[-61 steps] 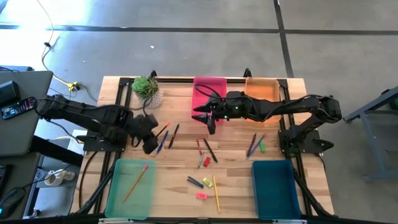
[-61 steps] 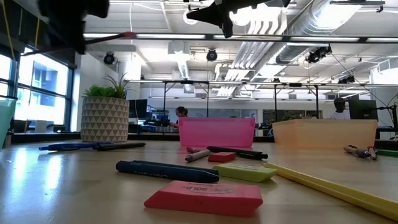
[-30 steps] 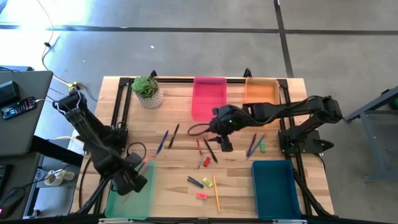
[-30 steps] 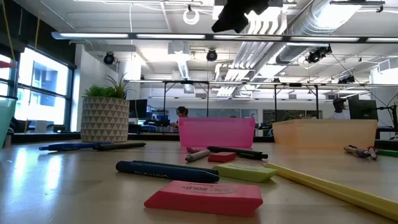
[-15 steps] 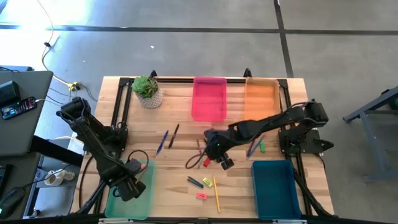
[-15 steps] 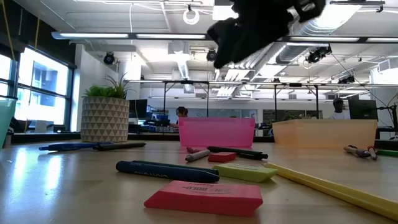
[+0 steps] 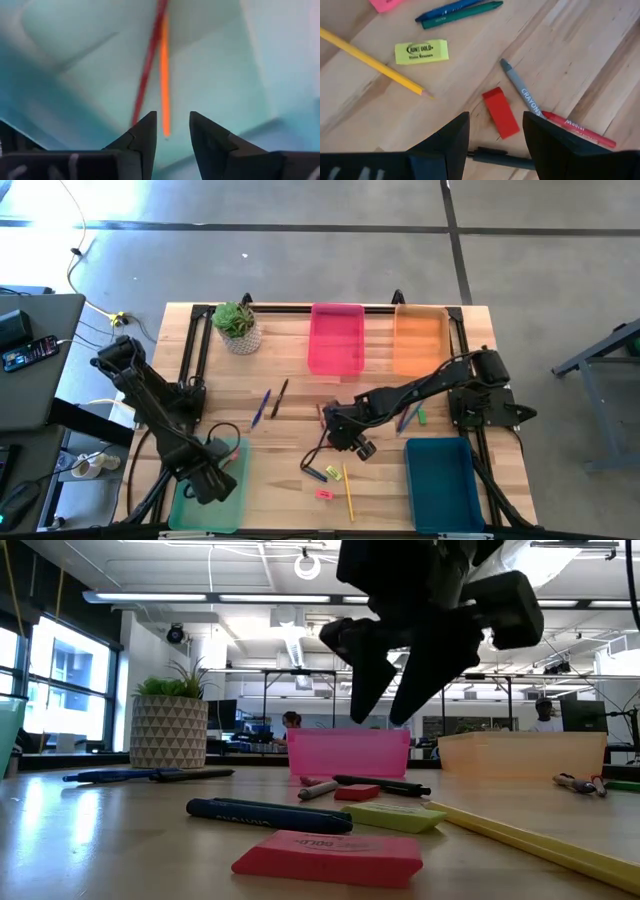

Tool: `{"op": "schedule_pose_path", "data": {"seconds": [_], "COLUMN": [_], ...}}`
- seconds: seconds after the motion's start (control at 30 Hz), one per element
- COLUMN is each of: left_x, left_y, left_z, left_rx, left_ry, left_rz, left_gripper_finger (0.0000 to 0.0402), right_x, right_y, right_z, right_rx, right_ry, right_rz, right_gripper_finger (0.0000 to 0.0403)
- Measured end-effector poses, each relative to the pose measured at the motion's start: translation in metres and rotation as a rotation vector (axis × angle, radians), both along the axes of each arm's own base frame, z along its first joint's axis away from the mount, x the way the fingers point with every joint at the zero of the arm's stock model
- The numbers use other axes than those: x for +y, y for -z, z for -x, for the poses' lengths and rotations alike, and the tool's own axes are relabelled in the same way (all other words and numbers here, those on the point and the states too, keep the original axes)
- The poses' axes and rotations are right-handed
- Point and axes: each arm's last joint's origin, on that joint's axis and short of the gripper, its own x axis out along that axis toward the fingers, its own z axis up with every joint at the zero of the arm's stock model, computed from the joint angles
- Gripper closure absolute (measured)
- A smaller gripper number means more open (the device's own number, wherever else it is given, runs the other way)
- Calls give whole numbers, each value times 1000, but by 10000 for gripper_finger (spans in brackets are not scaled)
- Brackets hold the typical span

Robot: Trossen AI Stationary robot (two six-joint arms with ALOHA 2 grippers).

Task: Sort crayons/erasers/pens/pencils in bins
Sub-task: Put the red eraser into the pink bin

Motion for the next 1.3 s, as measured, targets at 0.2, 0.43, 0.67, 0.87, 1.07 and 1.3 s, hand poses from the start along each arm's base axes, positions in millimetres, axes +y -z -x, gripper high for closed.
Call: {"op": "schedule_pose_path", "data": {"seconds": [0.2,0.43,0.67,0.87,1.07,1.3], "left_x": [2,12,26,38,48,59], "left_y": [-12,-33,-54,-63,-64,-64], "left_z": [-2,3,8,6,-2,-11], "left_rx": [-74,-196,-418,-574,-604,-607], "left_ry": [-15,-35,-104,-167,-150,-154], "left_rz": [67,86,14,-91,-149,-187], "left_gripper_finger": [303,313,314,314,314,314], "right_x": [1,-1,-10,-18,-17,-17], "right_y": [8,25,28,30,40,51], "right_z": [-4,-8,-13,-15,-17,-19], "right_rx": [-19,15,1,2,22,49], "right_ry": [-61,-85,-52,-54,-81,-80], "right_rz": [31,60,84,44,53,58], "right_gripper_finger": [226,226,226,226,226,226]}}
